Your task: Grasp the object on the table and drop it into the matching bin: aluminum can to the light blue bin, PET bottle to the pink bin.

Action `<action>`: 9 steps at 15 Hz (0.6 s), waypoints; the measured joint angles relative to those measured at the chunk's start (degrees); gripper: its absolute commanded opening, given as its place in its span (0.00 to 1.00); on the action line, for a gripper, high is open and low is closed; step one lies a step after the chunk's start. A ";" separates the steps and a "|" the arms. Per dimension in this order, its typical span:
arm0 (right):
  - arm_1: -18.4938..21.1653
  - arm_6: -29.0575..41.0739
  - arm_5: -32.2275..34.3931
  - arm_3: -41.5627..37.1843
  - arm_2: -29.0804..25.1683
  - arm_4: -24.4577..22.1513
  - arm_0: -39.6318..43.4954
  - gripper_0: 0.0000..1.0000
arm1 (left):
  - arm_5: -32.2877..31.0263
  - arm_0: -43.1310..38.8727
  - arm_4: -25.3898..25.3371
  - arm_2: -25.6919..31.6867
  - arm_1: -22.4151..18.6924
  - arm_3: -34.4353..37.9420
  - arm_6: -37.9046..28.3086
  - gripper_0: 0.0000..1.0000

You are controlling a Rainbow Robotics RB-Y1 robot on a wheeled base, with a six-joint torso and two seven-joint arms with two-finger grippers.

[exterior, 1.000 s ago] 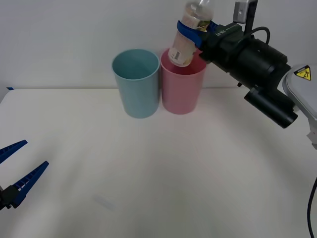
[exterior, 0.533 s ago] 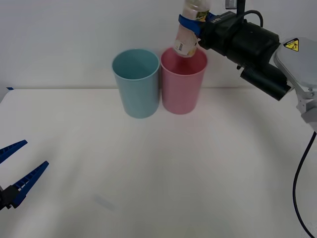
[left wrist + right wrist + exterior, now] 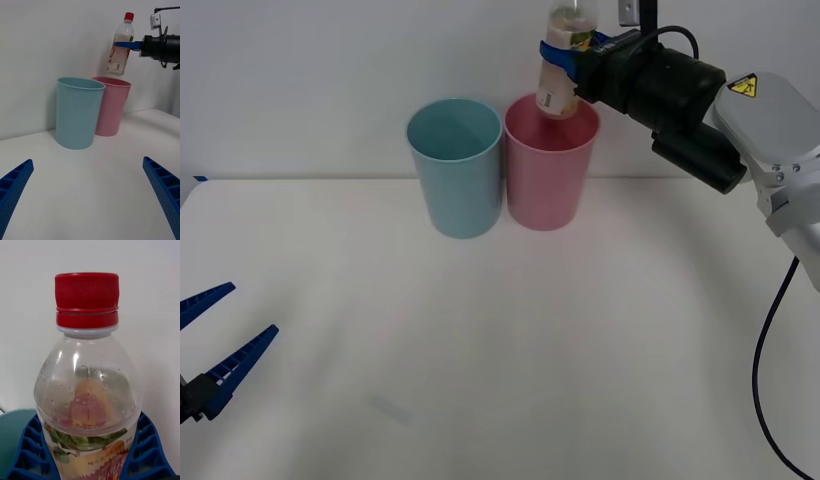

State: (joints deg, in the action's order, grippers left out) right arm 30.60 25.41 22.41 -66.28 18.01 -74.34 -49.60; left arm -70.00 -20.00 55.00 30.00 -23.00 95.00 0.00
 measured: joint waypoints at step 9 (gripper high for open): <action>0.70 -1.58 2.61 -2.90 -0.32 2.49 1.58 1.00 | 0.00 0.00 0.00 0.00 0.00 0.00 0.00 1.00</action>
State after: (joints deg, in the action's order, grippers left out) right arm 31.30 23.83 25.03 -69.18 17.69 -71.85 -48.03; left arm -70.00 -20.00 55.00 30.00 -23.00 95.00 0.00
